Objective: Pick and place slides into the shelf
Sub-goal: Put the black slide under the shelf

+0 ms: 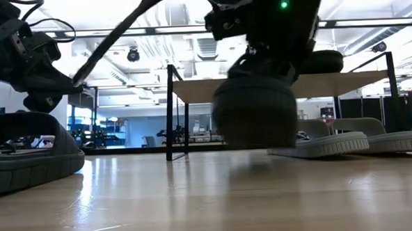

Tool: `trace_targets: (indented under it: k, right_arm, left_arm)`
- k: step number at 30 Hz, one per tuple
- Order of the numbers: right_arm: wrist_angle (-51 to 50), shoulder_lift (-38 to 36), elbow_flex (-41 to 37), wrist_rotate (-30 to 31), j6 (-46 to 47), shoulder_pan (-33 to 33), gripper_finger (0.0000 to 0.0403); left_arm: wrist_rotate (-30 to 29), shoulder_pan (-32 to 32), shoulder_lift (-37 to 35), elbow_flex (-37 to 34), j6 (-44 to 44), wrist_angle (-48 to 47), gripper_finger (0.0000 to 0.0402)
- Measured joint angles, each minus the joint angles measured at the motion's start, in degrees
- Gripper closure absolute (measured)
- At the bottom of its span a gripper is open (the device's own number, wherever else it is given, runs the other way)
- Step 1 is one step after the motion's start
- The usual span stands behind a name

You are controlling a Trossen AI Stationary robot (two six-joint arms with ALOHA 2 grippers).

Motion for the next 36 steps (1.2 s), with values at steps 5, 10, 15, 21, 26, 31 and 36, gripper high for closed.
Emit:
trace_targets:
  k: [5,10,15,21,26,31,36]
  right_arm:
    - [5.57,-6.45,-6.56,5.44,-16.5,-1.69,0.039]
    - [18.41,-13.34,-15.08,2.58,-28.27,-2.81,0.039]
    - [23.65,-16.05,-22.05,-0.93,-30.67,-3.73,0.039]
    - [24.56,-15.22,-23.93,-0.32,-30.88,-3.67,0.039]
    - [25.35,-14.46,-24.33,2.44,-29.41,-4.08,0.0388]
    - [25.62,-14.44,-25.83,2.12,-27.41,-5.36,0.0353]
    - [25.29,-14.44,-27.29,1.53,-27.03,-6.19,0.0299]
  left_arm:
    - [0.01,0.01,0.0,0.0,0.02,-0.01,0.0402]
    - [0.0,0.0,0.0,0.0,0.01,0.0,0.0402]
    - [0.01,0.0,0.0,0.01,0.0,-0.01,0.0402]
    - [0.0,0.02,0.0,0.0,0.01,0.0,0.0402]
    - [0.0,0.02,0.0,0.0,0.0,-0.01,0.0402]
    - [0.0,0.02,0.0,0.0,0.0,0.0,0.0402]
    - [0.0,0.02,0.0,0.01,0.02,-0.01,0.0402]
